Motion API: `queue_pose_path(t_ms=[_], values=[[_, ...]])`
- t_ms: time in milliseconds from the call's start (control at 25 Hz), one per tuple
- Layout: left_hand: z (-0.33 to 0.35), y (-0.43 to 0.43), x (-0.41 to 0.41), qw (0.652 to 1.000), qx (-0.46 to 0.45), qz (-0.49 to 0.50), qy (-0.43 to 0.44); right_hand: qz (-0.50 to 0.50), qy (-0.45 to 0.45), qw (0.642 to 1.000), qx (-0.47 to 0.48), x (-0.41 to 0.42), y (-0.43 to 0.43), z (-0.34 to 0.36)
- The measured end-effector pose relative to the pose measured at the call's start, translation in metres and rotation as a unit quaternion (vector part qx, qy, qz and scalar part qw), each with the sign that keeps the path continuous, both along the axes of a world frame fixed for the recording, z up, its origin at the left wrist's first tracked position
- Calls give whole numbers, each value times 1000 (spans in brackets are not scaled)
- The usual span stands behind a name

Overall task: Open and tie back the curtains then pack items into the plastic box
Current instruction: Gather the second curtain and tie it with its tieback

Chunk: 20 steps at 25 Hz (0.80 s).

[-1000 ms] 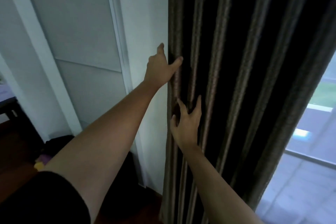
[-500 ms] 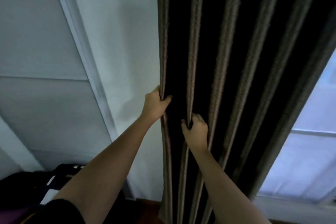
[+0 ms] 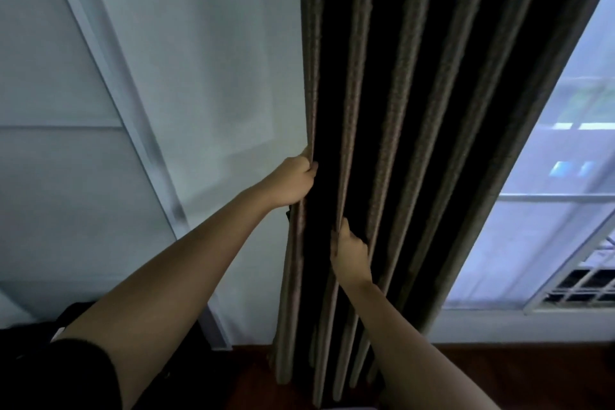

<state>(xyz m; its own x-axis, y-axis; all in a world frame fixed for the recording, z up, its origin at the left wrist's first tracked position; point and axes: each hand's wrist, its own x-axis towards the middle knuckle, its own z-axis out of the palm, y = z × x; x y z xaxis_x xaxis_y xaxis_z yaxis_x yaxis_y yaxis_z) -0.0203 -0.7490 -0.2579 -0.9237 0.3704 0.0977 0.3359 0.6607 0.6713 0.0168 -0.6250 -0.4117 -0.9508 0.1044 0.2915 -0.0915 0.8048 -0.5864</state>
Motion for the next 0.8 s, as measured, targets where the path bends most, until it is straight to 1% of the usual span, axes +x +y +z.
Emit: queue_pose_path(t_ms=[120,280,400,480,520,600,640,720,760,800], values=[[2,10,5,999,4,-32,-18,37,-44,997,48,-2,-2,4],[4,19,12,999,3,-34,-33,48,-65,996,47,-1,-4,10],[7,22,12,997,19,-18,-70,55,-69,994,68,1,-9,14],[7,25,13,995,28,-22,-97,53,-94,992,72,1,-13,16],[8,29,14,995,20,-30,-95,53,-107,991,64,1,-16,16],[7,38,17,998,-19,-30,-50,82,-104,989,71,3,-23,13],[5,42,15,999,-42,-14,-12,112,-107,987,54,6,-24,9],[2,44,10,994,-79,43,56,179,-131,975,-27,16,-17,3],[1,42,8,992,-84,61,67,208,-118,970,-48,20,-7,1],[2,37,4,993,-82,61,59,210,-64,974,-52,25,3,3]])
